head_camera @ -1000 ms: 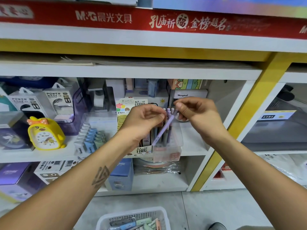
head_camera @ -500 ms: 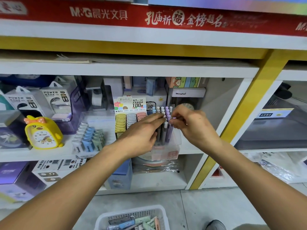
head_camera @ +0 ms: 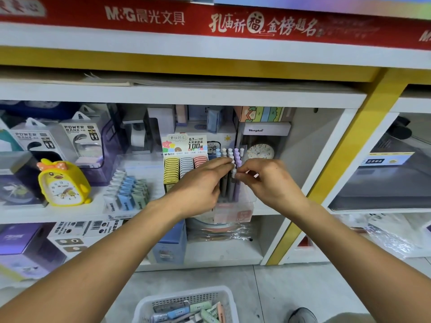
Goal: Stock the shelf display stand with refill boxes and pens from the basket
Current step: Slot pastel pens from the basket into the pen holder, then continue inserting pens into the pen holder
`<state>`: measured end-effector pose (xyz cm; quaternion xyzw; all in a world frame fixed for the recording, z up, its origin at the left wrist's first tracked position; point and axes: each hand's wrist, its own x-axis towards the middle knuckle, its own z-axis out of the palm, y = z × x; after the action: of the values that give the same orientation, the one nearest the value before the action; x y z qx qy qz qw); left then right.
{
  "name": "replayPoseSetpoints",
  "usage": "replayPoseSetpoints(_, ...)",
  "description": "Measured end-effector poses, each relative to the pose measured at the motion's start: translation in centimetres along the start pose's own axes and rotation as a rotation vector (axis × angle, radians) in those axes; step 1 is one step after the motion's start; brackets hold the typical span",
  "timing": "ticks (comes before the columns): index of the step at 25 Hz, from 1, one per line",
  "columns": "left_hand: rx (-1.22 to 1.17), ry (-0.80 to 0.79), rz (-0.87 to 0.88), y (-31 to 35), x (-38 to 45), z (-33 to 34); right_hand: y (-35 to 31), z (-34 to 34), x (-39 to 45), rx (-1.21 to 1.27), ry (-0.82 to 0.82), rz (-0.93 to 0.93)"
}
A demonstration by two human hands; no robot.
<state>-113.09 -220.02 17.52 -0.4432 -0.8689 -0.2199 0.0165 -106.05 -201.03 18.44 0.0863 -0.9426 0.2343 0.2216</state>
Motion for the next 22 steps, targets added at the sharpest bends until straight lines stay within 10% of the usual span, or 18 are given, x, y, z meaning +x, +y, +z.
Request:
replayPoseSetpoints(10,-0.038,0.21,0.043,1.0,-5.1,-0.9,-5.2,0.1,-2.0,-0.095,0.071,-0.09)
replayPoseSetpoints(17,0.132,-0.683,-0.259,-3.2,-14.7,8.9,-6.4,14.4,-11.5,-0.167,-0.937,0.142)
replayPoseSetpoints(22,0.129,-0.91,-0.432,-6.3,-21.2,19.2,-2.0,23.8,-21.0,-0.192,-1.193,0.412)
